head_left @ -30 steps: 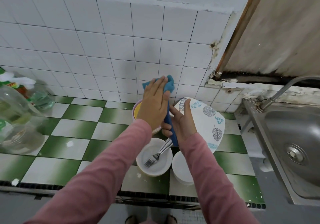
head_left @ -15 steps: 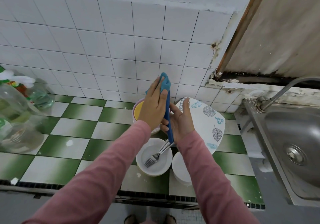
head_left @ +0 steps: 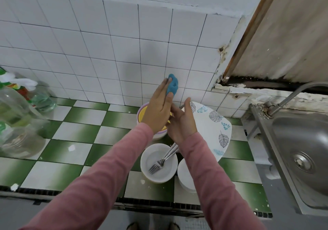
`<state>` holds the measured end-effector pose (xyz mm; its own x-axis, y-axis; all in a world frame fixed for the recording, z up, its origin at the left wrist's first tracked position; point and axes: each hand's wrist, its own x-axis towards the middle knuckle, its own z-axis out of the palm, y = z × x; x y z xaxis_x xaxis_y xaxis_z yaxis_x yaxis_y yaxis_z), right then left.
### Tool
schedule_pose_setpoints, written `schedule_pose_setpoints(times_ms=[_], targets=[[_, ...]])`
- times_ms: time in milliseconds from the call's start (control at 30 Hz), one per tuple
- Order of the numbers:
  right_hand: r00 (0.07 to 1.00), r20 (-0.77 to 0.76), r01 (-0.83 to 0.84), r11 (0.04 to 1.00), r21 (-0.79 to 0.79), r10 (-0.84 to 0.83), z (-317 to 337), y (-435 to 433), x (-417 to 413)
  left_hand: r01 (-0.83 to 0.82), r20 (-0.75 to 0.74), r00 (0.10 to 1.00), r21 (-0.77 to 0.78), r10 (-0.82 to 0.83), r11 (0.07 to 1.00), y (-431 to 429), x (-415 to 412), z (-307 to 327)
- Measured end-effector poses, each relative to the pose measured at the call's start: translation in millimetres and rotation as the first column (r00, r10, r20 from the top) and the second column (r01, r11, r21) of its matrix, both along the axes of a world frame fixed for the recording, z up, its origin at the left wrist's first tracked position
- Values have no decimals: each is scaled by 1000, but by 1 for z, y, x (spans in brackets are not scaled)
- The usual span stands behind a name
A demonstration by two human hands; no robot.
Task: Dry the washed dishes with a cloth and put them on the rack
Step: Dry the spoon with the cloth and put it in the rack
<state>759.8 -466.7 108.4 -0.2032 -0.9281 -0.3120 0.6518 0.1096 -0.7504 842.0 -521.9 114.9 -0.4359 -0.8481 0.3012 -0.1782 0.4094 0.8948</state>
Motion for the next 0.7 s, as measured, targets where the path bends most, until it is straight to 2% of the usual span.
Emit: schedule_pose_setpoints(times_ms=[133, 200, 267, 333, 533, 700], targets=[[981, 187, 58, 998, -33, -51, 6, -1, -8, 127, 118, 987, -164, -109, 978, 4, 6, -3], [965, 249, 97, 994, -47, -83, 10, -1, -12, 173, 230, 966, -248, -116, 953, 5, 9, -11], [952, 293, 106, 993, -56, -85, 13, -1, -16, 220, 336, 935, -291, -115, 931, 7, 11, -20], [947, 312, 97, 994, -55, -75, 15, 0, -19, 241, 381, 917, -299, -116, 923, 10, 12, -27], [956, 280, 66, 996, 65, -82, 10, -1, -33, 317, 499, 864, -429, -71, 846, 9, 16, -34], [987, 108, 96, 972, 216, -121, 12, -5, -45, 355, 506, 858, -467, -84, 810, 9, 24, -44]])
